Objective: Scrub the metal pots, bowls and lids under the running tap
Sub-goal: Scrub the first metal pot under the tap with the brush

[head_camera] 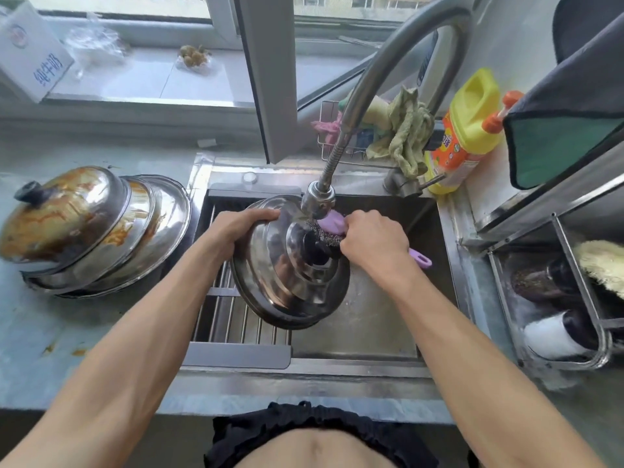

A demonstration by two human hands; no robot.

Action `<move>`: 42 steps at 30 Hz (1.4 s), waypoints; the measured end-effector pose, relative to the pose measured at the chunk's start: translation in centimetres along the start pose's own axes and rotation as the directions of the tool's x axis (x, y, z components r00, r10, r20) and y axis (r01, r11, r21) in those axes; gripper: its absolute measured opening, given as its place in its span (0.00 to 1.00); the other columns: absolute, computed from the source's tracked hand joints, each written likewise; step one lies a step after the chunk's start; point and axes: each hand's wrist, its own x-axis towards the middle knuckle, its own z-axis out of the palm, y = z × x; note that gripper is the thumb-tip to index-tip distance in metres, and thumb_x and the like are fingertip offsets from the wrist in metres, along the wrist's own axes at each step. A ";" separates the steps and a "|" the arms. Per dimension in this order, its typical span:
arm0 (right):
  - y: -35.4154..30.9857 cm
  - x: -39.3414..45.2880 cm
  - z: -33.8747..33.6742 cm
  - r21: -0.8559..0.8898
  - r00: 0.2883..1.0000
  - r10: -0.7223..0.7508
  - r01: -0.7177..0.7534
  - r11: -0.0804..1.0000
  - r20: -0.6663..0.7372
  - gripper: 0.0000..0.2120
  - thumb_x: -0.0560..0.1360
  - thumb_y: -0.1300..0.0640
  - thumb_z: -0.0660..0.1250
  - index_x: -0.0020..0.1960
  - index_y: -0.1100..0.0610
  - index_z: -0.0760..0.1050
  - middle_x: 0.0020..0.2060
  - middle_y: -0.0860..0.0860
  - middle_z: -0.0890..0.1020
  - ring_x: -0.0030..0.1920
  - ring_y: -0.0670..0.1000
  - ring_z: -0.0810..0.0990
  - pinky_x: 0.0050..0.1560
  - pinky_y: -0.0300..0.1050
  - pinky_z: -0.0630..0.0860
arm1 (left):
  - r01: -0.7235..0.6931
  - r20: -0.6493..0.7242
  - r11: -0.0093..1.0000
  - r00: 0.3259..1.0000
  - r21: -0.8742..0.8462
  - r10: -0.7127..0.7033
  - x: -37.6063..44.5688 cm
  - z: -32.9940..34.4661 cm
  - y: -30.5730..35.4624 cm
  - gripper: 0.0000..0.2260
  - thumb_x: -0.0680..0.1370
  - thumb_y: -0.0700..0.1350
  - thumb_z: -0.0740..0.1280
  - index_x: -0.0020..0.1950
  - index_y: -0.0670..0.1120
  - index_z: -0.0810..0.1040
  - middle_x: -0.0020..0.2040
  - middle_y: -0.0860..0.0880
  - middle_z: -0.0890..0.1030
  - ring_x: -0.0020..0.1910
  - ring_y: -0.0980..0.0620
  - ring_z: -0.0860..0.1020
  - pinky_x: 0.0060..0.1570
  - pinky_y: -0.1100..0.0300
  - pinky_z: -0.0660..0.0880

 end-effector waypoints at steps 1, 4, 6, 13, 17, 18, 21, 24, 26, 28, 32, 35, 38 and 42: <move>0.3 -0.1 -0.3 -0.017 1.000 0.003 -0.003 1.000 0.022 0.13 0.74 0.58 0.63 0.57 0.55 0.78 0.50 0.56 0.82 0.49 0.61 0.80 0.43 0.47 0.68 | -0.001 -0.003 1.000 1.000 -0.008 0.001 0.1 0.1 -0.2 0.28 0.59 0.57 0.84 0.53 0.43 0.86 0.43 0.46 0.88 0.44 0.45 0.87 0.51 0.50 0.83; 1.4 -1.5 -0.9 -0.106 0.997 -0.002 0.010 0.994 0.074 0.14 0.73 0.56 0.63 0.57 0.51 0.80 0.45 0.55 0.80 0.45 0.61 0.79 0.43 0.47 0.68 | -0.008 -0.023 0.999 1.000 -0.052 0.007 0.1 0.1 -0.6 0.24 0.60 0.56 0.84 0.49 0.44 0.86 0.44 0.46 0.88 0.45 0.44 0.86 0.54 0.49 0.83; 1.3 -2.3 -0.8 -0.129 0.997 -0.005 0.015 0.991 0.079 0.13 0.73 0.57 0.63 0.55 0.51 0.80 0.42 0.54 0.77 0.42 0.60 0.76 0.43 0.46 0.68 | 0.006 0.003 0.998 1.000 -0.068 -0.005 0.2 0.0 -1.0 0.23 0.60 0.56 0.84 0.49 0.44 0.87 0.45 0.44 0.88 0.45 0.43 0.86 0.55 0.47 0.83; -1.9 -0.6 -0.1 -0.053 1.000 -0.017 0.018 0.998 0.022 0.12 0.76 0.59 0.60 0.58 0.57 0.75 0.53 0.57 0.81 0.54 0.61 0.80 0.45 0.48 0.66 | -0.025 0.005 0.995 1.000 -0.097 0.025 0.1 0.3 -1.4 0.24 0.58 0.56 0.84 0.48 0.44 0.88 0.45 0.44 0.88 0.48 0.42 0.86 0.56 0.43 0.82; -0.4 -2.4 -0.6 -0.140 0.998 -0.021 0.028 0.990 0.051 0.10 0.75 0.58 0.62 0.56 0.56 0.75 0.51 0.56 0.81 0.51 0.61 0.80 0.44 0.47 0.67 | -0.001 0.029 0.992 1.000 -0.123 0.005 0.4 -0.2 -1.8 0.32 0.52 0.60 0.85 0.50 0.44 0.88 0.46 0.44 0.88 0.48 0.40 0.86 0.56 0.41 0.82; -0.2 -2.6 -0.4 -0.118 0.999 0.001 0.005 0.993 0.050 0.11 0.75 0.58 0.62 0.56 0.56 0.76 0.51 0.56 0.81 0.51 0.61 0.80 0.44 0.47 0.67 | 0.000 0.040 0.992 0.999 -0.127 0.005 0.3 -0.2 -2.0 0.32 0.52 0.60 0.84 0.50 0.44 0.88 0.46 0.44 0.88 0.49 0.40 0.86 0.56 0.41 0.82; -0.4 -1.2 0.7 0.037 0.997 0.065 -0.066 0.997 0.029 0.13 0.74 0.57 0.63 0.57 0.54 0.78 0.50 0.56 0.81 0.51 0.62 0.80 0.44 0.48 0.68 | 0.000 0.047 0.990 0.999 -0.144 0.007 -0.2 0.3 -2.1 0.30 0.55 0.57 0.84 0.52 0.42 0.87 0.47 0.42 0.88 0.50 0.39 0.86 0.54 0.40 0.82; 0.2 0.6 1.3 0.225 0.986 0.160 -0.168 0.960 0.052 0.12 0.75 0.56 0.63 0.56 0.51 0.80 0.45 0.53 0.80 0.48 0.61 0.80 0.45 0.50 0.73 | -0.008 0.030 0.984 0.999 -0.178 0.014 -0.4 0.6 -2.2 0.27 0.58 0.55 0.84 0.51 0.42 0.87 0.46 0.42 0.88 0.50 0.38 0.86 0.53 0.40 0.83; 1.5 1.4 1.9 0.318 0.972 0.209 -0.233 0.919 0.108 0.13 0.78 0.48 0.62 0.51 0.52 0.83 0.41 0.52 0.80 0.44 0.60 0.80 0.47 0.52 0.77 | 0.004 0.019 0.978 1.000 -0.210 0.000 -0.2 0.4 -2.5 0.30 0.55 0.55 0.85 0.52 0.42 0.87 0.47 0.41 0.87 0.50 0.38 0.86 0.53 0.38 0.82; 3.1 1.4 2.9 0.409 0.963 0.215 -0.264 0.873 0.162 0.18 0.78 0.44 0.64 0.46 0.57 0.83 0.38 0.54 0.81 0.42 0.61 0.80 0.45 0.47 0.76 | 0.027 0.035 0.969 0.999 -0.245 -0.019 0.1 0.2 -3.0 0.30 0.55 0.54 0.85 0.53 0.42 0.87 0.49 0.41 0.87 0.50 0.38 0.86 0.54 0.40 0.82; 4.4 -0.8 4.5 0.602 0.950 0.220 -0.309 0.736 0.219 0.26 0.76 0.38 0.67 0.49 0.63 0.82 0.30 0.54 0.73 0.30 0.51 0.65 0.30 0.41 0.62 | 0.048 0.057 0.955 0.998 -0.292 -0.033 0.5 0.2 -4.0 0.29 0.57 0.53 0.84 0.54 0.42 0.87 0.51 0.41 0.87 0.47 0.41 0.85 0.56 0.41 0.82; 4.2 -2.1 4.7 0.549 0.966 0.181 -0.253 0.796 0.183 0.27 0.77 0.37 0.64 0.35 0.60 0.77 0.26 0.50 0.67 0.32 0.53 0.64 0.31 0.44 0.61 | 0.053 0.044 0.959 0.998 -0.280 -0.042 -0.1 0.5 -4.5 0.23 0.64 0.51 0.82 0.54 0.42 0.86 0.48 0.42 0.87 0.46 0.42 0.86 0.51 0.47 0.84; 3.1 -2.1 3.9 0.378 0.964 0.228 -0.264 0.888 0.136 0.24 0.78 0.39 0.58 0.37 0.57 0.76 0.33 0.54 0.78 0.36 0.59 0.76 0.40 0.49 0.73 | 0.033 0.030 0.964 0.999 -0.265 -0.026 -0.8 1.2 -5.1 0.19 0.66 0.49 0.81 0.52 0.41 0.86 0.47 0.42 0.87 0.40 0.44 0.85 0.45 0.51 0.84; 1.2 -0.6 3.1 0.203 0.975 0.220 -0.223 0.954 0.035 0.09 0.77 0.55 0.62 0.54 0.53 0.78 0.46 0.54 0.81 0.46 0.60 0.80 0.45 0.51 0.75 | 0.019 0.021 0.969 1.000 -0.246 -0.015 -1.2 2.0 -5.1 0.25 0.61 0.53 0.84 0.51 0.40 0.87 0.45 0.42 0.87 0.43 0.43 0.86 0.52 0.43 0.83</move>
